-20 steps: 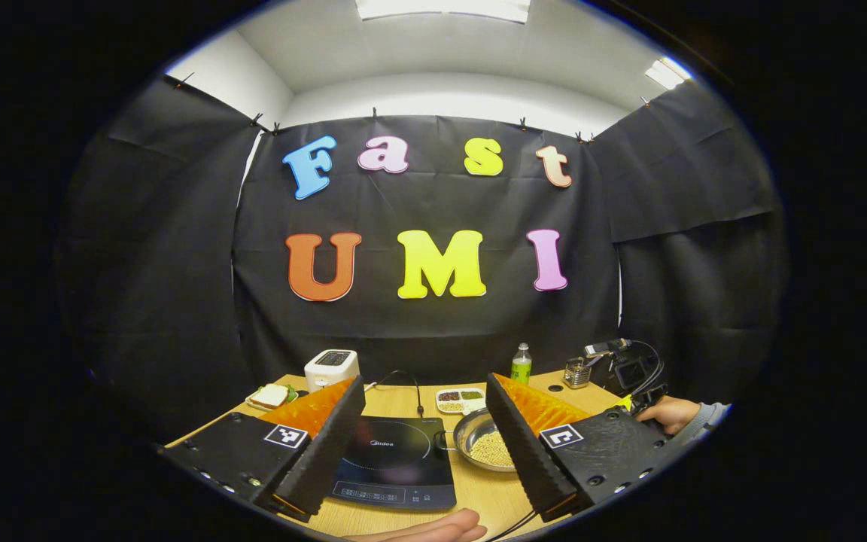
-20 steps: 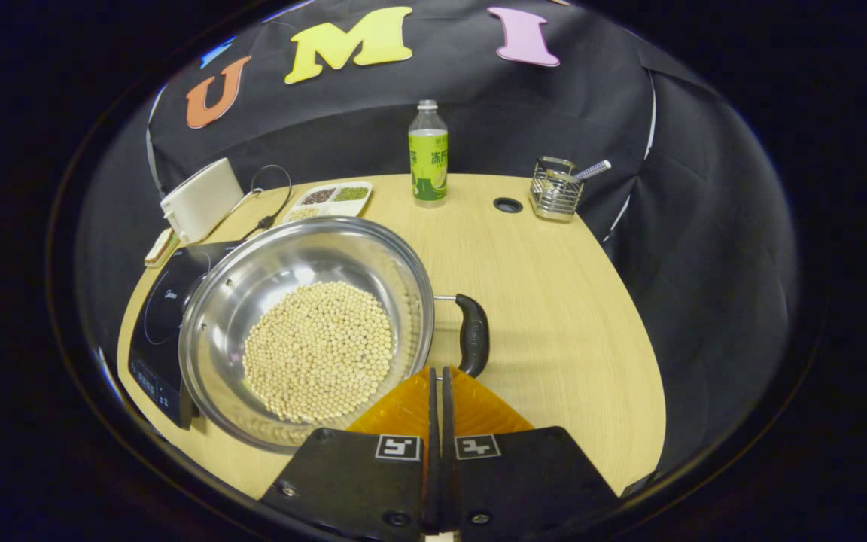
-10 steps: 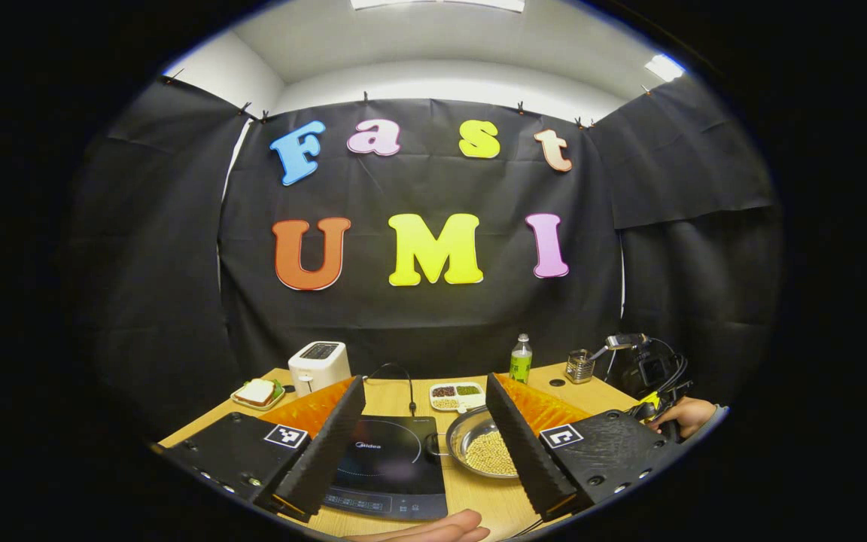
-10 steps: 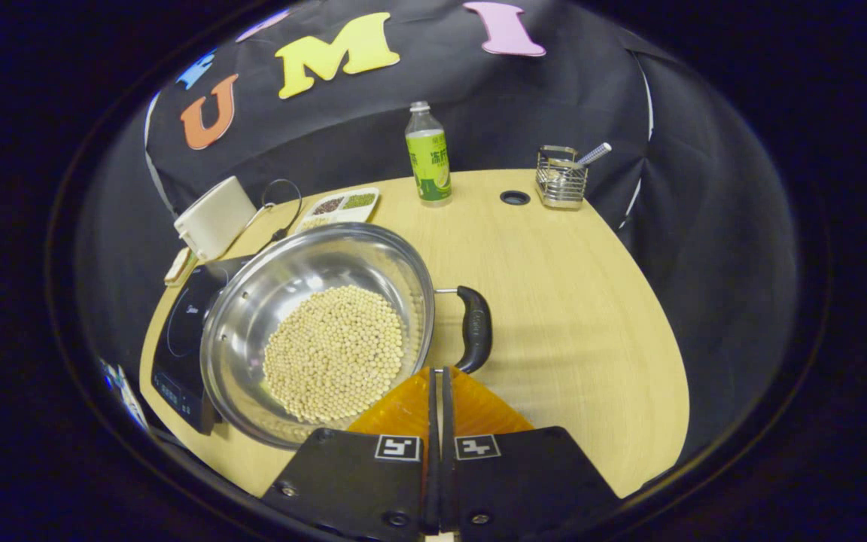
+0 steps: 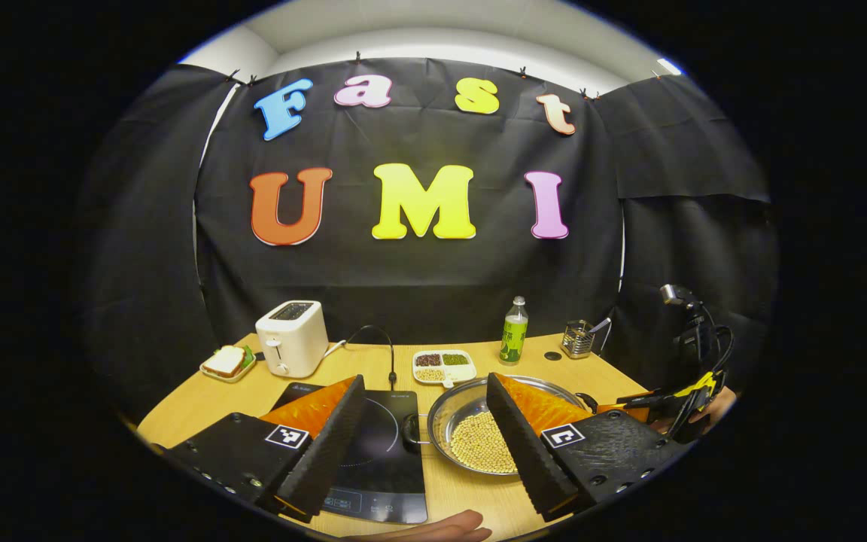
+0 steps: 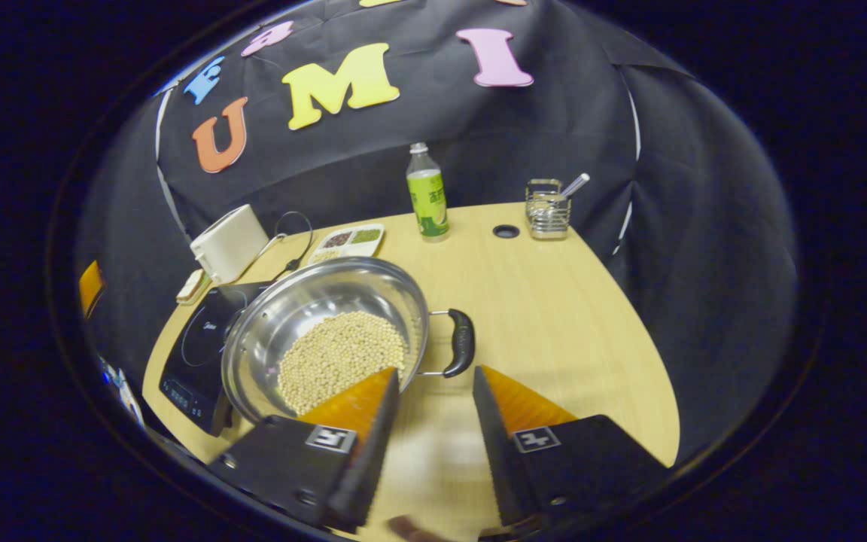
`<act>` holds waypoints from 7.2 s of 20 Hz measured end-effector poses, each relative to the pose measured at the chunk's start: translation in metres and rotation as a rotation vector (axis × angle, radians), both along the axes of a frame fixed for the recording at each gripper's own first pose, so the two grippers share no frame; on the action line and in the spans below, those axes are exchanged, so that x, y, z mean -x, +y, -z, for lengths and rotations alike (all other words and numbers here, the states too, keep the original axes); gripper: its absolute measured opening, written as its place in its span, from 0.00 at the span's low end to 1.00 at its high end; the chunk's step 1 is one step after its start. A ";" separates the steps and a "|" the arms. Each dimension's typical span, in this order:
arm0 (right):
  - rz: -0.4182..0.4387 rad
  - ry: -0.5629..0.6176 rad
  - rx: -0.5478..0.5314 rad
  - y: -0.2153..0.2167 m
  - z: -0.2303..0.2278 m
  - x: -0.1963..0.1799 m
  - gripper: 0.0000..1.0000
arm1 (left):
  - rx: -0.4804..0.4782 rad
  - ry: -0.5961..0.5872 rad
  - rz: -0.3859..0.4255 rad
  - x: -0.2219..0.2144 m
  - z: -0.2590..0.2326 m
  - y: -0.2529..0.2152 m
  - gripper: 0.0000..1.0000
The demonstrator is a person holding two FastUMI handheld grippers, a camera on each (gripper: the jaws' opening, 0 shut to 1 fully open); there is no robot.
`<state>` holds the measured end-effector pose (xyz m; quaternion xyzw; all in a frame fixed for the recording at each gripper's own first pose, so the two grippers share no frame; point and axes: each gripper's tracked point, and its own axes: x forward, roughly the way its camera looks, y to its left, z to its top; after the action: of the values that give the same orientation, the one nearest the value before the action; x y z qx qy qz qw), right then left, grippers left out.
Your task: First push the handle of the pot to place it horizontally, then grasp the pot with both hands and set it on the induction cooktop.
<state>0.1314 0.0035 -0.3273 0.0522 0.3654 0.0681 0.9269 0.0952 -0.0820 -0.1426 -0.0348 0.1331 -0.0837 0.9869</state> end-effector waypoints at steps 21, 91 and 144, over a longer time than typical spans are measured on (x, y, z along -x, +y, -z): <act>-0.054 -0.018 0.077 0.014 0.022 -0.049 0.89 | 0.061 0.475 -0.010 -0.083 0.171 -0.021 0.96; -0.160 -0.060 0.026 0.193 -0.100 0.005 0.66 | 0.008 0.264 -0.172 -0.010 0.058 0.179 0.56; -0.167 -0.054 -0.002 0.317 0.007 -0.075 0.65 | -0.073 0.322 -0.260 -0.093 0.173 0.264 0.57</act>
<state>0.2067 0.3207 -0.3344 0.0207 0.3432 0.1469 0.9275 0.1881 0.1817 -0.3152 -0.0290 0.2863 0.0559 0.9561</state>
